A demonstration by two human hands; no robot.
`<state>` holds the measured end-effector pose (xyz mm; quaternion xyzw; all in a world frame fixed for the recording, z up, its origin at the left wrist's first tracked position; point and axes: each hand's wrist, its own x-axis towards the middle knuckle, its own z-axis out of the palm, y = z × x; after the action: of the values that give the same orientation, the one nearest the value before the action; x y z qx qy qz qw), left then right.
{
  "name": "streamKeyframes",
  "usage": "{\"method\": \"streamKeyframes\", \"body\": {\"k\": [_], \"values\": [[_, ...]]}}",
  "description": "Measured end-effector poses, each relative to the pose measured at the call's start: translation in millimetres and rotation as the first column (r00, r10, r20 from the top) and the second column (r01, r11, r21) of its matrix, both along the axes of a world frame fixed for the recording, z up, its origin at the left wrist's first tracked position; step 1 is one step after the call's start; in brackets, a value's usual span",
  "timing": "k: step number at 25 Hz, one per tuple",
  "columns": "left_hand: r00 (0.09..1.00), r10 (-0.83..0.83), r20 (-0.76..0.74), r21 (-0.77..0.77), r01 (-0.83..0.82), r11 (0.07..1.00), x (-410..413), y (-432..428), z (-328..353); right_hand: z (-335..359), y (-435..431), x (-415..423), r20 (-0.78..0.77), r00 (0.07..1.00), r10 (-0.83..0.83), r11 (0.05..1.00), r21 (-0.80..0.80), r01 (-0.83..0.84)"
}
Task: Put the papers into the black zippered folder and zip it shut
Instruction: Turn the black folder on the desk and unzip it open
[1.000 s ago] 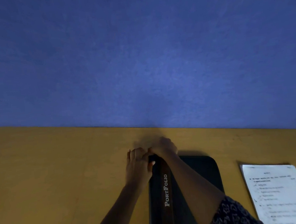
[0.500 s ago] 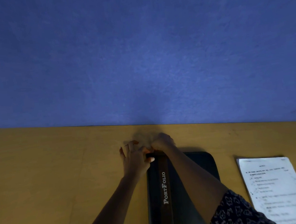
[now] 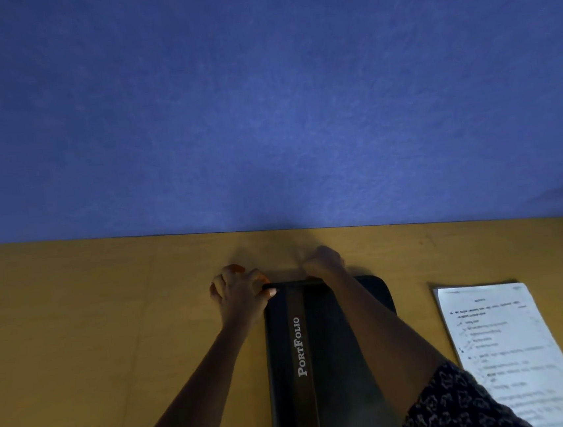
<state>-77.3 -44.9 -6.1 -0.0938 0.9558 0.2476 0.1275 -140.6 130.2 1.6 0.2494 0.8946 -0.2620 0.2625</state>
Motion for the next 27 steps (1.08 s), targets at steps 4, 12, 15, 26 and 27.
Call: {"method": "streamKeyframes", "body": {"k": [4,12,15,26,27], "values": [[0.998,0.052,0.020,0.047,-0.053,0.997,1.5,-13.9,-0.6,8.5,77.9,1.6,-0.004,0.992,-0.130,0.988,0.079,0.129],[1.000,0.000,-0.018,-0.038,-0.001,0.999,-3.6,-4.6,0.5,5.0,152.5,52.7,0.068,0.919,-0.388,0.913,-0.112,0.393],[0.995,-0.103,0.011,-0.092,0.104,0.990,-9.7,1.3,1.3,3.9,158.8,69.7,-0.036,0.944,-0.329,0.942,-0.079,0.325],[0.872,-0.480,-0.093,0.041,0.485,0.873,-12.4,129.2,4.7,-6.6,160.8,103.8,-0.283,0.825,0.489,0.839,0.410,-0.357],[0.879,-0.468,-0.087,0.040,0.472,0.880,-12.4,134.7,2.8,-7.0,159.6,106.2,-0.282,0.807,0.520,0.820,0.430,-0.378]]}}
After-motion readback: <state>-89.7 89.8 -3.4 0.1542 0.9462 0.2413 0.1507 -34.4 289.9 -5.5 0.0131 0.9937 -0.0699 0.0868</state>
